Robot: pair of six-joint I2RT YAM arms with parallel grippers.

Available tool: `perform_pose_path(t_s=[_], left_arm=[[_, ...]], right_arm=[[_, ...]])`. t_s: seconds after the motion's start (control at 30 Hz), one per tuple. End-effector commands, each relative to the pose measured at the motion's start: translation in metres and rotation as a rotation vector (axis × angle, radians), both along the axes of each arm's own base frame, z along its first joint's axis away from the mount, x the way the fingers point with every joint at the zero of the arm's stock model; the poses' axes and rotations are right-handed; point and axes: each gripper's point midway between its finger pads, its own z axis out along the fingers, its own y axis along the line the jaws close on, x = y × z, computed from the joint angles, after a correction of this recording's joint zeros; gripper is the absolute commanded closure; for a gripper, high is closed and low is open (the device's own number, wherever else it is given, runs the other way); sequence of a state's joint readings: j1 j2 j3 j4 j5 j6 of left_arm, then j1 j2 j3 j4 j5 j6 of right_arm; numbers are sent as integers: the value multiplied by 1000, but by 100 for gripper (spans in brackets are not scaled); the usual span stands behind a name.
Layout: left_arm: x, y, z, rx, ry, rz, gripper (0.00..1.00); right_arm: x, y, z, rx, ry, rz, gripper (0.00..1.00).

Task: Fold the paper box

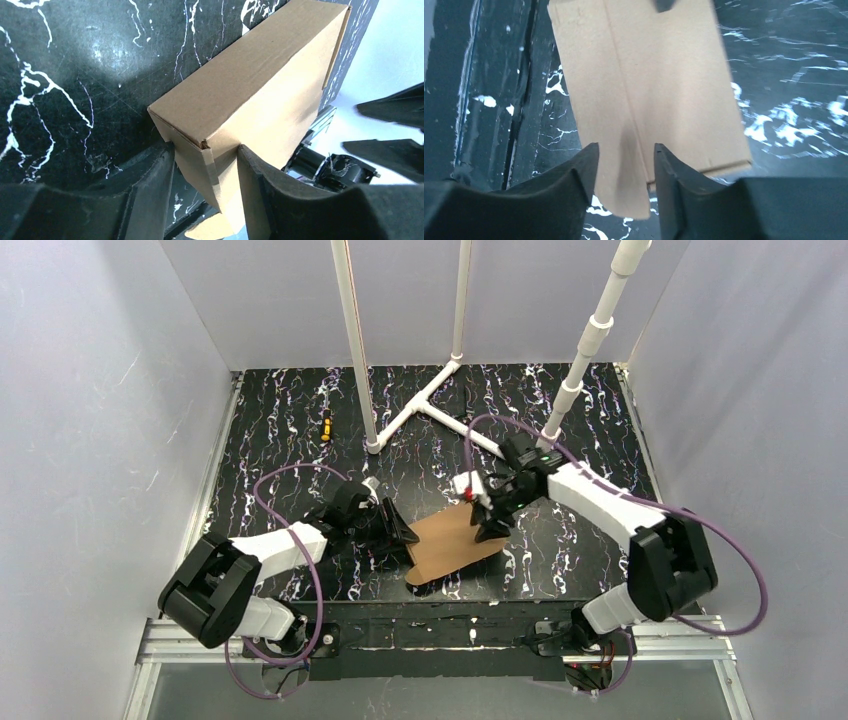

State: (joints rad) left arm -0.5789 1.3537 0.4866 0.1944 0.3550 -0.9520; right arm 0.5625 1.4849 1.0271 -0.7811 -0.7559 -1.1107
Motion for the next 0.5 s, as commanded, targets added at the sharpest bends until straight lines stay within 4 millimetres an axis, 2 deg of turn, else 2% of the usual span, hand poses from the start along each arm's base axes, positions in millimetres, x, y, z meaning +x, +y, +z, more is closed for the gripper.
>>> perform_pose_path(t_s=[0.0, 0.1, 0.2, 0.27, 0.4, 0.43, 0.47], left_arm=[[-6, 21, -26, 89, 108, 172, 57], [-1, 29, -25, 83, 115, 313, 60], [8, 41, -26, 73, 121, 492, 64], [13, 46, -26, 65, 121, 590, 66], [21, 47, -22, 36, 118, 697, 67], [22, 48, -22, 26, 125, 728, 67], [22, 49, -23, 16, 137, 761, 68]], right_arm=[[10, -11, 47, 181, 111, -142, 43], [7, -18, 52, 250, 177, -210, 31], [-4, -22, 39, 263, 210, -238, 16], [-10, -21, 39, 292, 270, -251, 12], [-10, -17, 39, 321, 338, -260, 11], [-9, -18, 35, 307, 327, -261, 9], [-7, -20, 31, 293, 298, -257, 2]])
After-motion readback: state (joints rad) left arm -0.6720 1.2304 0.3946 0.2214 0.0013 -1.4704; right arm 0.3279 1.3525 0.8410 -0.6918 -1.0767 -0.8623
